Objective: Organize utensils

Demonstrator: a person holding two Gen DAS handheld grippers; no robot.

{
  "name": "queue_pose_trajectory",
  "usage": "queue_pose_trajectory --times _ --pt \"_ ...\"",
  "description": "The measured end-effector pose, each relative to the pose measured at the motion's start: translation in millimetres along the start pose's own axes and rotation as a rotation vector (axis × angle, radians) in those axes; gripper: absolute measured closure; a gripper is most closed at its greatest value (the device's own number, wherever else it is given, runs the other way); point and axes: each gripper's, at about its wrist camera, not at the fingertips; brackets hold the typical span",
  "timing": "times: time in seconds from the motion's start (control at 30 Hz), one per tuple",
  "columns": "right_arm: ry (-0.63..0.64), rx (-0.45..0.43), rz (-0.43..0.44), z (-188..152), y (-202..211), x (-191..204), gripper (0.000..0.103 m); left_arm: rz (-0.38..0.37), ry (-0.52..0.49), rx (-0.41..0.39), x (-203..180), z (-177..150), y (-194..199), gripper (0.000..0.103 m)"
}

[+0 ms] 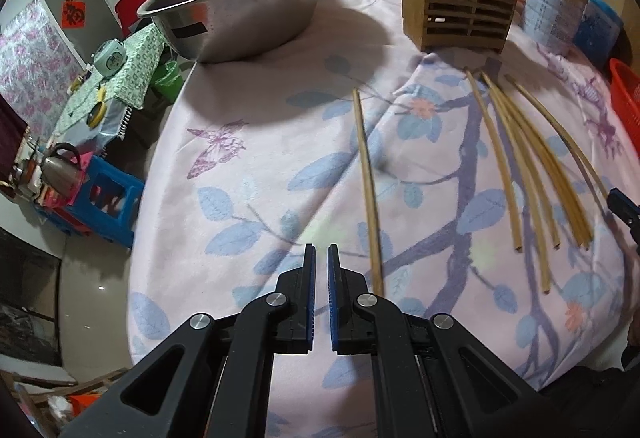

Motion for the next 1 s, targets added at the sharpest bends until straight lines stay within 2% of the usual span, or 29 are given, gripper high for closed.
queue_pose_trajectory --times 0.2,0.4,0.53,0.63,0.8,0.9,0.93,0.97,1.0 --pt "0.101 -0.041 -0.047 32.5 31.7 7.0 0.097 -0.088 0.039 -0.043 -10.4 3.0 -4.7 0.096" --pt "0.185 -0.029 -0.074 60.7 47.3 6.0 0.097 -0.149 0.100 -0.035 -25.2 -9.2 -23.8 0.096" --pt "0.211 -0.003 -0.081 76.1 49.8 3.7 0.097 -0.139 0.169 -0.088 -23.2 -18.5 -21.5 0.092" --pt "0.244 0.015 -0.082 81.4 48.6 5.6 0.097 -0.101 0.235 -0.142 -14.4 -27.5 -11.3 0.079" --pt "0.288 0.026 -0.083 86.6 44.4 9.0 0.097 -0.079 0.271 -0.151 -7.6 -36.8 -12.1 0.077" --pt "0.303 0.029 -0.085 88.0 42.8 11.0 0.097 -0.062 0.251 -0.161 -7.9 -41.0 -14.4 0.078" --pt "0.307 0.029 -0.086 88.1 43.3 11.5 0.097 -0.052 0.235 -0.164 -9.0 -41.3 -14.0 0.081" --pt "0.307 0.028 -0.086 88.2 43.6 11.8 0.097 -0.036 0.220 -0.167 -10.3 -41.4 -14.9 0.095" --pt "0.304 0.026 -0.086 88.6 44.4 11.3 0.097 -0.029 0.208 -0.172 -11.2 -42.2 -14.4 0.096"
Point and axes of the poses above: each gripper's, at about its wrist camera, not at the fingertips, and y roughly against the way its jaws point, x to its left, z to its top, and after that the axes turned 11 degrees about -y, right-handed
